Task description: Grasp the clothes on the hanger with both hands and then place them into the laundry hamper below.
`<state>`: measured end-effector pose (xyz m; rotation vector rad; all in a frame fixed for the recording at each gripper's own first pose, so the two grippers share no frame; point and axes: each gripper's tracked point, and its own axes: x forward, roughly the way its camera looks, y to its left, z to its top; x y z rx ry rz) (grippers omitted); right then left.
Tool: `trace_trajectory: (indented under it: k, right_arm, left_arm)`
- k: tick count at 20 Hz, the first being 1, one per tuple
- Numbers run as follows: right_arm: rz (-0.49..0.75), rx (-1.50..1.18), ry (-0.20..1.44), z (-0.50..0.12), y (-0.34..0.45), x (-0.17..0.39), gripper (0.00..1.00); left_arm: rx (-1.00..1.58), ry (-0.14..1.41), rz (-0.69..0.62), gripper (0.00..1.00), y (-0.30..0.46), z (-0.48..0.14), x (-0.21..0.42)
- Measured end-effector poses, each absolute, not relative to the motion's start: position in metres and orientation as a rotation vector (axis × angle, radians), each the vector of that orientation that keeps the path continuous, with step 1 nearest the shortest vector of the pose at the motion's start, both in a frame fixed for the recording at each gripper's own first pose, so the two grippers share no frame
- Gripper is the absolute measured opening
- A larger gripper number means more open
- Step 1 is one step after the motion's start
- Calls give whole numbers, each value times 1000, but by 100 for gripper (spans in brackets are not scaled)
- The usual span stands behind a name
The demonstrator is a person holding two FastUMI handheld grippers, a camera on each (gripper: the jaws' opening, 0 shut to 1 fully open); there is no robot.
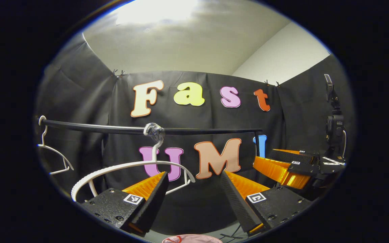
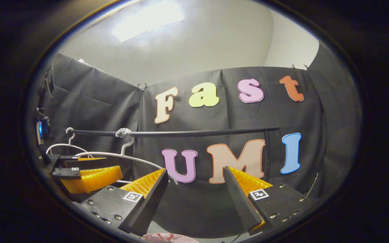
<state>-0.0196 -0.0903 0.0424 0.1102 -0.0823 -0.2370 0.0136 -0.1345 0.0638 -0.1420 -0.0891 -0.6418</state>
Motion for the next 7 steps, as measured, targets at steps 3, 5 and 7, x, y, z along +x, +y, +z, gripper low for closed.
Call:
trace_trajectory:
  k: [3, 5, 7]
  right_arm:
    - [-253, 102, -78, 41, -91, -21, 99]
    - [-261, 94, -68, 37, -89, -25, 99]
    - [-273, 81, -56, 34, -88, -29, 99]
  left_arm:
    - [-127, -88, -653, 96, -137, 60, 14]
    - [-125, -83, -676, 96, -142, 58, 12]
    - [-129, -88, -698, 96, -146, 59, 10]
